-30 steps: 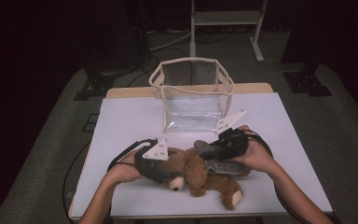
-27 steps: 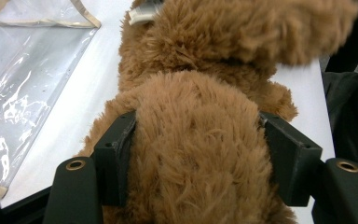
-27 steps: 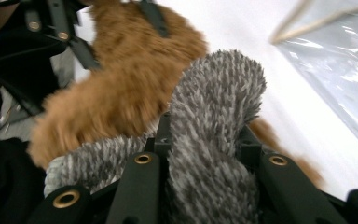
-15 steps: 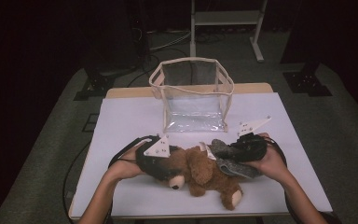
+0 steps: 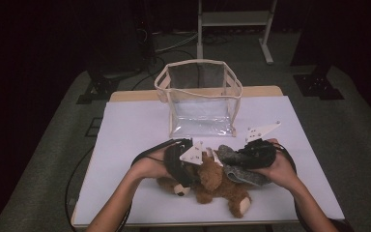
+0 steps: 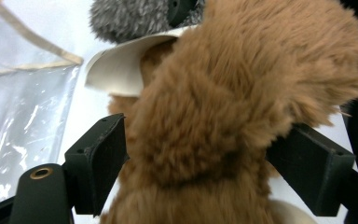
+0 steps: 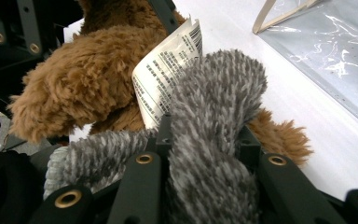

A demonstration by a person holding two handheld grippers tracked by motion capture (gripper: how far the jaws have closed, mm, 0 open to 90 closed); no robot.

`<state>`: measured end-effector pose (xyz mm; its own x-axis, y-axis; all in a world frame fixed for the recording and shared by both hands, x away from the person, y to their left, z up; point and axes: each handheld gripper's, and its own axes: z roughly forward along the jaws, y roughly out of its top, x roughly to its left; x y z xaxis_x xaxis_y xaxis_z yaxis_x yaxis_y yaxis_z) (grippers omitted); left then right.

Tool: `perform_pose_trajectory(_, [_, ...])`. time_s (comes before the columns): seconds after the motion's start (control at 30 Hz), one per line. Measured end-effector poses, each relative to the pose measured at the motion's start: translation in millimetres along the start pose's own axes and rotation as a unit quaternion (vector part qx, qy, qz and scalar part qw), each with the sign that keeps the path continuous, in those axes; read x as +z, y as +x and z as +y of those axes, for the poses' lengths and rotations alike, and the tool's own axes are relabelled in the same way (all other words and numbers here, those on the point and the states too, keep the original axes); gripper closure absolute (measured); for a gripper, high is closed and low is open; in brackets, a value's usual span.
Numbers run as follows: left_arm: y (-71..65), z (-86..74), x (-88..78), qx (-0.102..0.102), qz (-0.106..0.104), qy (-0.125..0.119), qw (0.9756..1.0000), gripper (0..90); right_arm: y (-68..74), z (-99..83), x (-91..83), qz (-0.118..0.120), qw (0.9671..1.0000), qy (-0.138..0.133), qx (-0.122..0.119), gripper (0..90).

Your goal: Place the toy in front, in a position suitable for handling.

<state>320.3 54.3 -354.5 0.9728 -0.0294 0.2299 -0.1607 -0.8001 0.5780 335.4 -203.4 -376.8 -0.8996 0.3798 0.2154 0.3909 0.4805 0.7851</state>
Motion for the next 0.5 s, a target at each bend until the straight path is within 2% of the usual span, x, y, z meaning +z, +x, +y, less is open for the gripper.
perform_pose_trajectory(0.07, [3.4,4.5,3.2,0.001,-0.012,-0.007,0.9999,29.7,-0.4,0.2,-0.2,0.000,1.0000,-0.001,0.002,69.7])
perform_pose_trajectory(0.1, [4.7,6.6,4.2,0.001,-0.013,-0.013,0.9998,40.7,-0.6,0.1,-0.4,0.000,1.0000,-0.002,0.004,69.7])
perform_pose_trajectory(0.13, [6.5,8.6,4.6,-0.003,-0.002,-0.015,0.9999,47.7,-1.6,0.0,-1.0,0.001,1.0000,-0.002,0.006,69.7])
perform_pose_trajectory(0.2, [11.1,10.5,4.2,-0.021,0.002,-0.024,0.9995,60.0,-5.0,-0.3,-4.0,-0.007,0.9999,-0.003,0.010,69.5])
perform_pose_trajectory(0.33, [26.5,11.6,-2.1,-0.060,0.014,-0.060,0.9963,69.5,-16.0,2.0,-13.7,-0.005,0.9996,-0.011,0.025,69.4])
perform_pose_trajectory(0.4, [31.6,14.5,-1.4,-0.056,0.024,-0.061,0.9963,70.3,-20.1,6.8,-20.2,-0.011,0.9995,-0.012,0.026,69.5])
perform_pose_trajectory(0.43, [34.1,16.7,-0.1,-0.059,0.024,-0.066,0.9958,70.4,-21.8,9.7,-23.6,-0.015,0.9995,-0.012,0.025,69.5])
perform_pose_trajectory(0.47, [41.5,22.2,-0.2,-0.059,0.034,-0.075,0.9949,70.4,-23.8,13.1,-27.3,-0.020,0.9995,-0.011,0.023,69.5])
perform_pose_trajectory(0.5, [41.5,22.2,-0.2,-0.059,0.034,-0.075,0.9949,70.3,-23.8,13.1,-27.3,-0.020,0.9995,-0.011,0.023,69.5])
